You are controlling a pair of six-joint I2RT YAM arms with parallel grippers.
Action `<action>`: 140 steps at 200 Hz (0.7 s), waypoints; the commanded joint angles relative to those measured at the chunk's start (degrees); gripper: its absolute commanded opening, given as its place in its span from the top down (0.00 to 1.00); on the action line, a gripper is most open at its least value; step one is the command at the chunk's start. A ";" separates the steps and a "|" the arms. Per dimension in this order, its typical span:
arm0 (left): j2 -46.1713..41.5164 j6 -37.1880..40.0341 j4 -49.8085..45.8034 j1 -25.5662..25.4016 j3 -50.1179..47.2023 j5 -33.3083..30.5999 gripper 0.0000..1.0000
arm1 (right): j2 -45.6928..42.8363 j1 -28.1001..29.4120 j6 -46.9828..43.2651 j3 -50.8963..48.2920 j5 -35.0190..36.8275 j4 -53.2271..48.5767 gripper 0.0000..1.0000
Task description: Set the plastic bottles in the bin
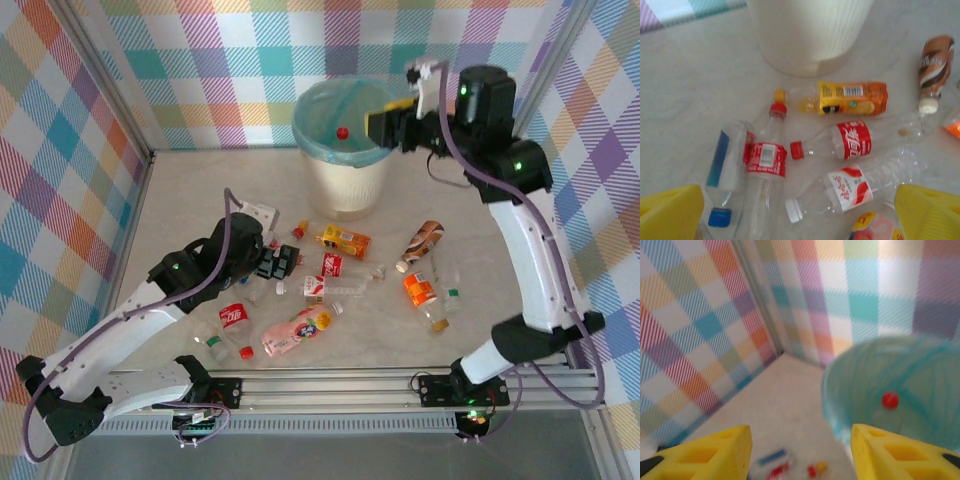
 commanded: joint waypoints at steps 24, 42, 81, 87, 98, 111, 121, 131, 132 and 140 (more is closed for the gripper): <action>9.23 -0.50 -7.45 2.25 3.24 2.62 0.03 | -10.49 0.59 6.56 -24.59 -4.04 1.01 0.45; 13.82 0.24 -8.07 5.68 3.22 4.67 0.05 | -13.02 0.68 8.01 -29.49 -4.35 0.83 0.46; 20.97 3.94 -6.35 14.89 2.84 13.35 0.08 | -14.50 0.67 8.10 -32.60 -5.16 0.25 0.45; 22.13 4.83 -6.27 15.81 2.94 14.35 0.08 | -14.43 0.68 7.94 -32.69 -5.21 0.30 0.45; 24.55 6.38 -6.34 17.18 3.25 16.15 0.10 | -14.28 0.60 7.69 -32.78 -5.31 0.65 0.45; 27.24 8.10 -6.80 18.32 3.57 17.97 0.13 | -13.98 0.67 7.43 -32.78 -5.31 1.05 0.44; 29.08 9.26 -7.57 18.90 4.02 19.39 0.16 | -13.67 0.67 7.17 -32.61 -5.31 1.24 0.44; 30.45 9.99 -8.01 19.11 4.20 19.58 0.19 | -13.29 0.67 6.94 -32.30 -5.39 1.16 0.44; 30.56 10.06 -8.02 19.16 4.19 19.57 0.19 | -13.28 0.67 6.93 -32.32 -5.39 1.16 0.44; 31.20 10.63 -7.82 19.24 4.09 19.78 0.20 | -13.05 0.67 6.63 -32.17 -5.39 1.05 0.44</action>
